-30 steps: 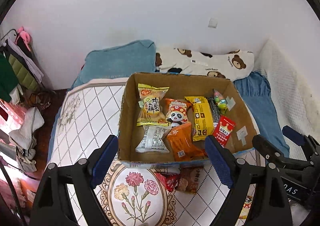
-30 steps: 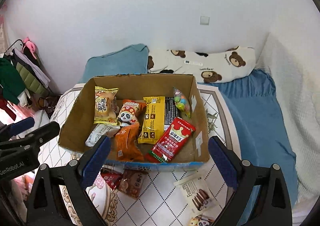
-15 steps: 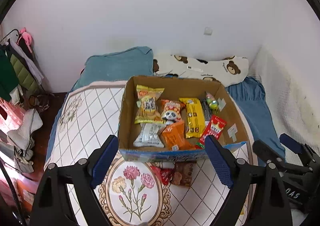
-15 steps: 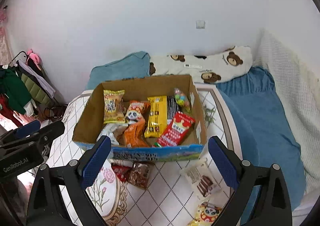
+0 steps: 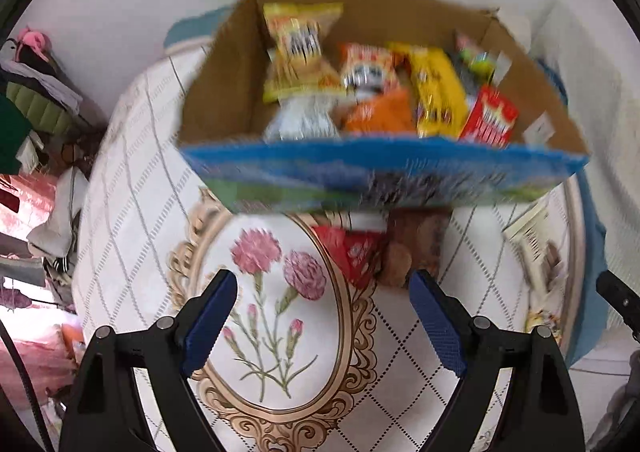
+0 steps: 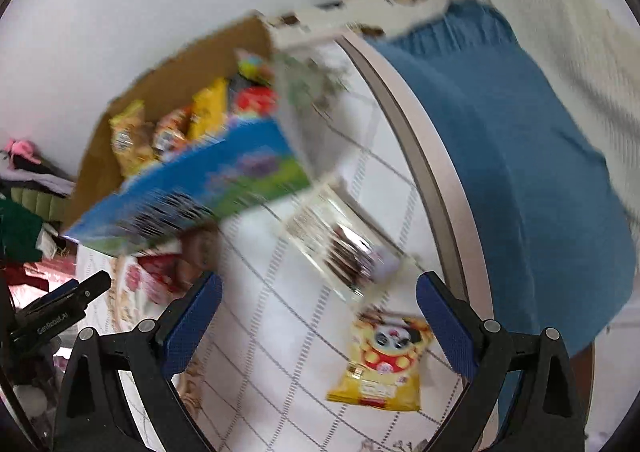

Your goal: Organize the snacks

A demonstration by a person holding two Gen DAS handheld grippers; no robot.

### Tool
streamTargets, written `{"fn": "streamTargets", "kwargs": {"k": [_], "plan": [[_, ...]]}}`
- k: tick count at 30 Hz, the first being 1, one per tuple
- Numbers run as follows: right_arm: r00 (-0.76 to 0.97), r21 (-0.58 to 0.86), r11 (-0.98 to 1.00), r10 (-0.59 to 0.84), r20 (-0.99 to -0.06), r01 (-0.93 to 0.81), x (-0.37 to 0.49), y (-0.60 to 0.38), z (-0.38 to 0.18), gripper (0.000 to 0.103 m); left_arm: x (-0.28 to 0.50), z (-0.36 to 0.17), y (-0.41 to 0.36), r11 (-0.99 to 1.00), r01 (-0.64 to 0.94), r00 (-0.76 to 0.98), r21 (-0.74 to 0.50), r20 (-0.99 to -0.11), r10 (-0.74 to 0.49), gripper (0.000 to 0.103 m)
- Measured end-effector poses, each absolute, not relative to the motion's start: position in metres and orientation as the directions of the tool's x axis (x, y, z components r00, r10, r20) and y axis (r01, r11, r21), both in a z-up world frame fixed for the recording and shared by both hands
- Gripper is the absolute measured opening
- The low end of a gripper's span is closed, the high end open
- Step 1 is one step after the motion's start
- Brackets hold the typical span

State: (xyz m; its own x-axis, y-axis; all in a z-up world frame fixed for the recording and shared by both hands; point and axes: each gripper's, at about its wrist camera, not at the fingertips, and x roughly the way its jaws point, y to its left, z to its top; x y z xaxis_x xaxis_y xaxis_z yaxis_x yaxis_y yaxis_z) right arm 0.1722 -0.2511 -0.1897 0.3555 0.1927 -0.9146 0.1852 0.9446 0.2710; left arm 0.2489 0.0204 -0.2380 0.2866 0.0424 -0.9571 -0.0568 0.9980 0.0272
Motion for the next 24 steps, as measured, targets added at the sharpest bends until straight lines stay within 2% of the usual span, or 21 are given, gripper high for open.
{"fn": "streamTargets", "kwargs": {"k": [2,4,10,16,20,21,23,24], "plan": [[0.332,0.257,0.947,0.184,-0.925,0.193,0.171,-0.259,-0.208,0.097,0.252,-0.248,0.013,0.999,-0.036,0.259,0.005,-0.966,0.015,0.088],[0.315,0.242,0.955,0.18,-0.932,0.17,0.175,-0.263,-0.222,0.081,0.257,-0.26,-0.002,1.0,0.005,0.239,0.016,-0.971,0.015,0.088],[0.293,0.208,0.975,0.177,-0.94,0.076,0.199,-0.254,-0.245,0.081,0.274,-0.29,-0.044,0.99,0.133,0.177,0.056,-0.984,0.032,0.088],[0.254,0.141,0.987,0.155,-0.955,-0.073,0.226,-0.229,-0.261,0.081,0.286,-0.324,-0.069,0.978,0.196,0.11,0.078,-0.992,0.057,0.088],[0.234,0.068,0.985,0.105,-0.966,-0.16,0.238,-0.214,-0.274,0.081,0.29,-0.326,-0.076,0.978,0.203,0.126,0.041,-0.992,0.015,0.088],[0.212,0.068,0.983,0.104,-0.972,-0.172,0.242,-0.213,-0.278,0.08,0.291,-0.326,-0.077,0.978,0.205,0.127,0.04,-0.992,0.014,0.087],[0.188,0.093,0.982,0.123,-0.974,-0.165,0.246,-0.213,-0.284,0.074,0.291,-0.326,-0.078,0.979,0.202,0.127,0.038,-0.992,0.013,0.073],[0.178,0.104,0.983,0.131,-0.975,-0.154,0.247,-0.214,-0.286,0.073,0.289,-0.327,-0.078,0.978,0.204,0.128,0.042,-0.992,0.015,0.07]]}}
